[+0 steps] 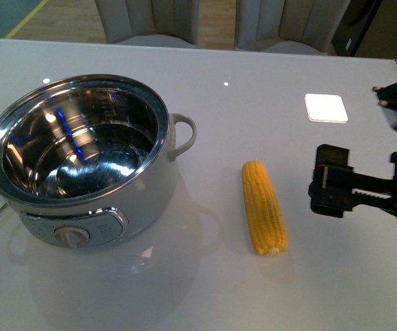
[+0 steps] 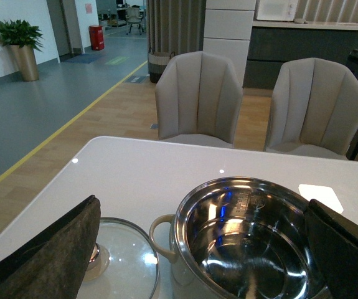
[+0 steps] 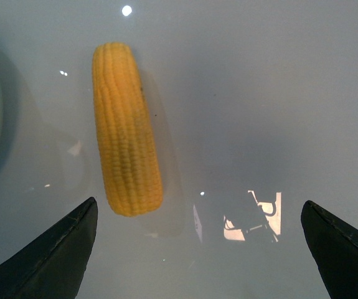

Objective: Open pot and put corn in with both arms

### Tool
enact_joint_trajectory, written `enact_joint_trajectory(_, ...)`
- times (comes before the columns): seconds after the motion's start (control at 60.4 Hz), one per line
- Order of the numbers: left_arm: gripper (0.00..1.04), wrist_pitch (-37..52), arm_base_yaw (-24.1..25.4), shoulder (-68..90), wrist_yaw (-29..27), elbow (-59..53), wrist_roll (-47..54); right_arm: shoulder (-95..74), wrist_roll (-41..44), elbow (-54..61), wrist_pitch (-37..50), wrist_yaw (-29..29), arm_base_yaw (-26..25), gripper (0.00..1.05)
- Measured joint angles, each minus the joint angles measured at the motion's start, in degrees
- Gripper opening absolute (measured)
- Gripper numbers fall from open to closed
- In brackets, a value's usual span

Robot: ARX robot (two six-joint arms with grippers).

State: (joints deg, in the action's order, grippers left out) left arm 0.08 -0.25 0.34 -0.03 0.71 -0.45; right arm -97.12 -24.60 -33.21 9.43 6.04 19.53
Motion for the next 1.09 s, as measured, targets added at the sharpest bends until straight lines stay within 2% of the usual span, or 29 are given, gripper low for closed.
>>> enact_joint_trajectory(0.166,0.98,0.0,0.0,0.0,0.0,0.0,0.0,-7.6,1.0,-5.8,1.6,-1.1,2.0,0.96)
enact_joint_trajectory(0.265,0.98,0.0,0.0,0.0,0.0,0.0,0.0,-12.4,4.4,-8.7,2.7,-1.2,3.1,0.96)
enact_joint_trajectory(0.745,0.98,0.0,0.0,0.0,0.0,0.0,0.0,-24.0,9.5,-13.3,6.4,-3.5,5.1,0.96)
enact_joint_trajectory(1.093,0.98,0.0,0.0,0.0,0.0,0.0,0.0,-30.8,14.4,-16.6,7.8,-0.5,6.6,0.96)
